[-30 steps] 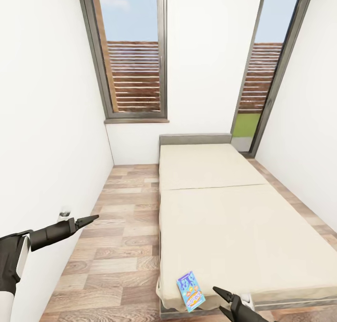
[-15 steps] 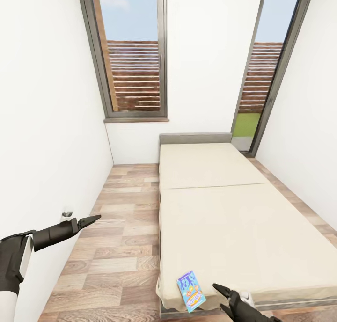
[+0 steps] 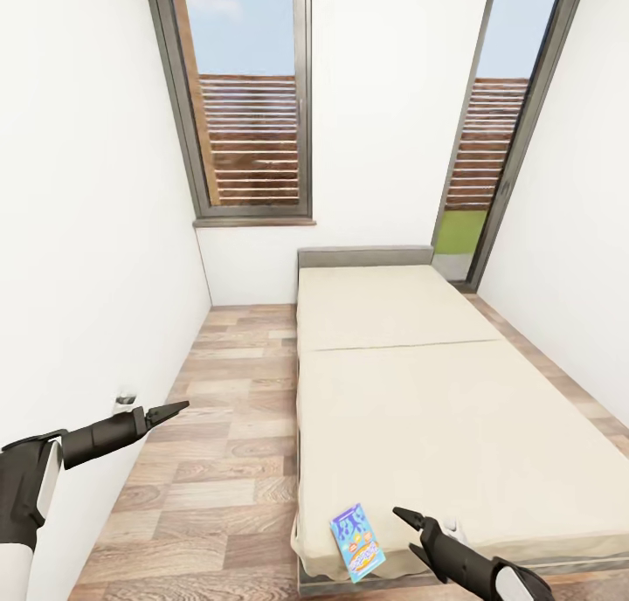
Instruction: Put all the toys in the child's room - the three board games (two on the bed and one on the table), the two jigsaw puzzles on the table, and the tennis ball on the table - inside the toy box on the table in the child's room.
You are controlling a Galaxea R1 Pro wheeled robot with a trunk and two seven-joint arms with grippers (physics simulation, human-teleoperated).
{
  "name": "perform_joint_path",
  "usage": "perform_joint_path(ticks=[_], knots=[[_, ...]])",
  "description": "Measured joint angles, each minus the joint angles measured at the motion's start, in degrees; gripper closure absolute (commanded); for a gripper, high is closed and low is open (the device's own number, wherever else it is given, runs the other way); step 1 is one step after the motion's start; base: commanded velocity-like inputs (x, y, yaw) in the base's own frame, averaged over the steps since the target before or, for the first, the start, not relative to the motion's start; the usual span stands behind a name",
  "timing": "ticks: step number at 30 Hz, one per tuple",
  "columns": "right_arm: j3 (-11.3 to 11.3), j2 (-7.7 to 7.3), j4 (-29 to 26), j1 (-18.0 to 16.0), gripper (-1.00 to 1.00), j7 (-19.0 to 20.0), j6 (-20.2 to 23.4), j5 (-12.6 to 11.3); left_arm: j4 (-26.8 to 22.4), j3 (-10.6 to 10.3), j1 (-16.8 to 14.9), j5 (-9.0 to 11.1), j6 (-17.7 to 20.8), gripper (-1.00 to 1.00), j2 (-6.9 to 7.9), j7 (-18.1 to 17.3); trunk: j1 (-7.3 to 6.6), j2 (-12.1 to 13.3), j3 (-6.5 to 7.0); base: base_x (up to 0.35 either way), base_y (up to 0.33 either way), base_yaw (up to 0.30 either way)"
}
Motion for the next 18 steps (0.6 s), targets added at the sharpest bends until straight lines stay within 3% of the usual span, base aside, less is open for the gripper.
perform_joint_path(ticks=[18], knots=[[0.0, 1.46, -0.1, -0.1, -1.0, -0.7, -0.1, 0.0, -0.2, 0.0, 0.0, 0.0, 0.4, -1.0, -0.87, 0.0, 3.96, -7.2, -3.24, 0.0, 0.0, 0.0]])
